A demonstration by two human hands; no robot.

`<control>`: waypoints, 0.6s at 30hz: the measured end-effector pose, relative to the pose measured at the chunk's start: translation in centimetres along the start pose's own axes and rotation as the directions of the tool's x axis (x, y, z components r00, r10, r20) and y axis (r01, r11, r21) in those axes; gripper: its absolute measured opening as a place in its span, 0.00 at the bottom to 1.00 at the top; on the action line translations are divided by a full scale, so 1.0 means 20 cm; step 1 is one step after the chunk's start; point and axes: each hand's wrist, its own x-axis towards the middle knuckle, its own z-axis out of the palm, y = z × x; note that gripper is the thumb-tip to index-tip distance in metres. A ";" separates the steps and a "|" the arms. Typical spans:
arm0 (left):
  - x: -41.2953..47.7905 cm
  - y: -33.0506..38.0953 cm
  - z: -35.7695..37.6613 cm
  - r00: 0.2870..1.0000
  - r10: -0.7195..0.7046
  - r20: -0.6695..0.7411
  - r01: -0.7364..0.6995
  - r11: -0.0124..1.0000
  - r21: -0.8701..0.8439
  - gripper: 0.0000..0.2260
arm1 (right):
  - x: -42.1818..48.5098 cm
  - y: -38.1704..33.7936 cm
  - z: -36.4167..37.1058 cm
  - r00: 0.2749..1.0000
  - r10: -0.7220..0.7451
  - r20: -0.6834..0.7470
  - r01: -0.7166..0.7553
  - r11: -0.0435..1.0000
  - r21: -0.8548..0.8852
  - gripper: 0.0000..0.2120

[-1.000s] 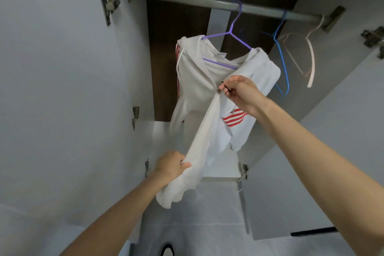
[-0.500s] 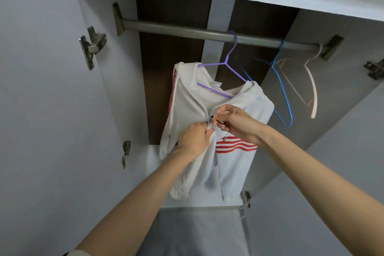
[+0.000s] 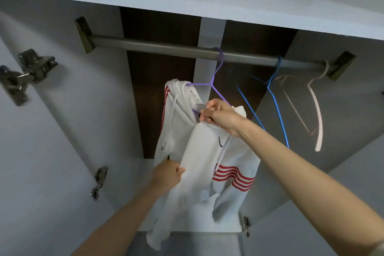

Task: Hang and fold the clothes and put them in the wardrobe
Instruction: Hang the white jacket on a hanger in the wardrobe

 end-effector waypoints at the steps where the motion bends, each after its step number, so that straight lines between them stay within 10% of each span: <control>1: 0.02 -0.01 0.02 0.999 -0.019 0.050 0.018 1.000 0.022 0.20 | 0.01 0.02 -0.02 0.999 -0.005 0.043 0.009 0.994 -0.109 0.11; 4: 0.08 -0.04 0.05 0.980 -0.047 0.195 0.047 0.999 0.004 0.19 | 0.02 0.05 -0.13 0.975 -0.219 0.040 0.211 0.851 -0.481 0.05; 8: 0.24 0.06 -0.14 0.984 -0.063 0.169 0.086 0.987 -0.133 0.14 | 0.04 0.10 -0.29 0.739 -0.662 -0.123 0.344 0.528 -0.776 0.08; 12: 0.43 0.24 -0.45 0.982 -0.182 -0.041 0.136 0.848 -0.512 0.13 | 0.13 0.25 -0.32 0.954 -0.280 -0.106 0.100 0.632 -0.769 0.24; 18: 0.65 0.40 -0.69 0.986 -0.160 -0.041 0.074 0.650 -0.756 0.21 | 0.22 0.32 -0.32 0.961 -0.270 -0.057 0.142 0.661 -0.736 0.12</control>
